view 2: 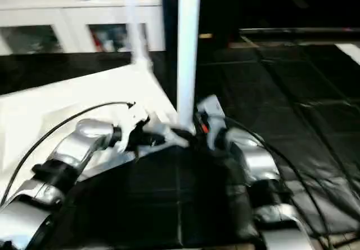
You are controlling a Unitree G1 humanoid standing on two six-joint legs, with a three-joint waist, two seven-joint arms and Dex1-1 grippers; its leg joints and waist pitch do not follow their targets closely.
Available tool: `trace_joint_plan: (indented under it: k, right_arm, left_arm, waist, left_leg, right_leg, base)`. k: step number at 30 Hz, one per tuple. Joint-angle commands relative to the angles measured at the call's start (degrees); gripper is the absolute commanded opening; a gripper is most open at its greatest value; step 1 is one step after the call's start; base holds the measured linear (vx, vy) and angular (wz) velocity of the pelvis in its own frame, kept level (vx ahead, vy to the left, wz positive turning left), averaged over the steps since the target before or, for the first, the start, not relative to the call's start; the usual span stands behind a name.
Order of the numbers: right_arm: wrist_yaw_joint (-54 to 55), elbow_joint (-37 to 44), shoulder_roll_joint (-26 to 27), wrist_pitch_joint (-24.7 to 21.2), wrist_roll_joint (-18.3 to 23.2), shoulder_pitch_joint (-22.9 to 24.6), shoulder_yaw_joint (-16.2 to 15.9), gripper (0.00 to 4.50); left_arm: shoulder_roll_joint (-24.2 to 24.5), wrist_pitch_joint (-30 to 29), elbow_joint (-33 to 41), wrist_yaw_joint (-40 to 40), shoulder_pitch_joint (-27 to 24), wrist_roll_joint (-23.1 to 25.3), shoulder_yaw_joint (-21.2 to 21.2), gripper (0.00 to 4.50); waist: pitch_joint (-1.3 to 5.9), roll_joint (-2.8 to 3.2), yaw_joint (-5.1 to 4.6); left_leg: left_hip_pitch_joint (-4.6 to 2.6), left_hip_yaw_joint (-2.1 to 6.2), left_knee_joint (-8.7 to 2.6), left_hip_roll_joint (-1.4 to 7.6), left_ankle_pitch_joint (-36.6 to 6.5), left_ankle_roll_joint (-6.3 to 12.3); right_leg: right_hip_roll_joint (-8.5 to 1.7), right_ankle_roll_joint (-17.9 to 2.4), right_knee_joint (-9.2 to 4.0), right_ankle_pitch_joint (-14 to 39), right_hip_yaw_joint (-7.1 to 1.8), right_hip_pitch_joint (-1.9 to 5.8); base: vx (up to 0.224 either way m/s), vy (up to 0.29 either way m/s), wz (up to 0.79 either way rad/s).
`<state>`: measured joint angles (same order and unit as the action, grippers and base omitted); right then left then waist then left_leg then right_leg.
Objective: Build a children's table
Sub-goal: Rotate leg to tighten
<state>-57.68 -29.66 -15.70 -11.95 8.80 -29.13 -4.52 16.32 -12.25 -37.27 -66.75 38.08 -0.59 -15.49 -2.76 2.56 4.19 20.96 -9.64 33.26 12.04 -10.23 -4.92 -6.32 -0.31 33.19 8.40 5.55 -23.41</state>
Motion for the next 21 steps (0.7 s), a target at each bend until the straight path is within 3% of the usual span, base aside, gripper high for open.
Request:
trace_joint_plan:
  k: [1,6,12,21]
  right_arm:
    - [-3.9,0.2,-1.2,1.4,-0.4,0.0,-1.5,3.99]
    - [-14.5,0.9,-5.1,2.5,0.9,0.0,-3.7,3.99]
    - [-24.6,1.8,-8.4,0.6,4.0,-0.2,-5.4,3.99]
    - [-27.9,0.5,-8.6,1.2,4.7,-0.9,-6.1,3.14]
  left_arm:
    - [0.6,1.7,2.1,-5.0,-0.4,-1.5,-1.6,0.0]
    - [3.6,3.9,4.5,-12.6,-1.5,-2.1,-3.8,0.0]
    - [5.8,7.3,4.7,-17.0,-1.3,-0.8,-5.6,0.0]
    - [6.6,8.9,5.7,-18.5,-1.9,-0.9,-6.7,0.0]
  waist:
    - [4.18,-0.33,0.4]
    - [4.16,-0.36,1.18]
    - [4.09,-0.64,1.53]
    - [4.14,-0.82,2.03]
  left_leg:
    - [-0.53,-0.7,-3.39,0.87,-11.2,5.28]
    - [-0.86,-0.82,-3.54,1.07,-13.9,4.04]
    - [-0.36,-0.7,-3.5,0.98,-13.4,4.46]
    - [-0.44,-0.66,-3.54,1.12,-12.6,3.56]
  right_leg:
    - [-1.75,-15.3,-2.82,11.0,-2.09,3.36]
    - [-1.57,-15.2,-2.69,11.6,-2.32,3.07]
    - [-1.81,-14.4,-2.74,13.3,-2.36,3.41]
    - [-1.9,-13.7,-2.75,15.3,-2.38,3.2]
  base:
    - [0.0,0.0,0.0]
    - [0.0,0.0,0.0]
    - [0.0,0.0,0.0]
    - [0.0,0.0,0.0]
